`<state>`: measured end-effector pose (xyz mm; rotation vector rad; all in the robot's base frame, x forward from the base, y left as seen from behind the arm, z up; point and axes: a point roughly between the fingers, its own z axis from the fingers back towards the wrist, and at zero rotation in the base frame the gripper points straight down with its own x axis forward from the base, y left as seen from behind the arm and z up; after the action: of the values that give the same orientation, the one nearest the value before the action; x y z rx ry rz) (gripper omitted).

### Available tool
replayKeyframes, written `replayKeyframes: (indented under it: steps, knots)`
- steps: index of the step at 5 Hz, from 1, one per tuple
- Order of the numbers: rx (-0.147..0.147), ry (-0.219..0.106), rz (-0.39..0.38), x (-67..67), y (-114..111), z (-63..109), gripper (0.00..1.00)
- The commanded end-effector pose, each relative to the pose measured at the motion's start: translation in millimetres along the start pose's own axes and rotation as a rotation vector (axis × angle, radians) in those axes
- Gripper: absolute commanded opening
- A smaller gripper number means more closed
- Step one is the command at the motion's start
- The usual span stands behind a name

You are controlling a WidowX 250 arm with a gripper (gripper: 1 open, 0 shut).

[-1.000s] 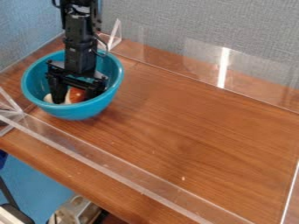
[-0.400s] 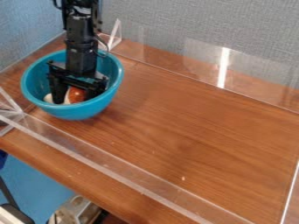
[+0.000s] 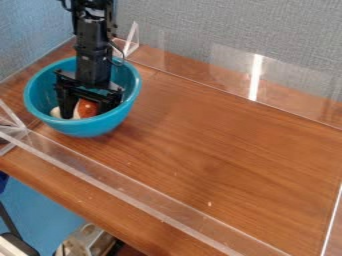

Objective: Remove the mushroom from inside the blue bowl and put it on the table

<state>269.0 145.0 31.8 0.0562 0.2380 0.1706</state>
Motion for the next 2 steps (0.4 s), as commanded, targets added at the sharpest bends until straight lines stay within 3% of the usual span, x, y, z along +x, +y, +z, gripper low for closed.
replayKeyframes:
  steps: [1,2]
  knots:
    - [0.000,-0.014,0.001,2.5,1.8,2.8,1.00]
    - [-0.002,-0.010,-0.003,3.5,0.8,1.0,1.00]
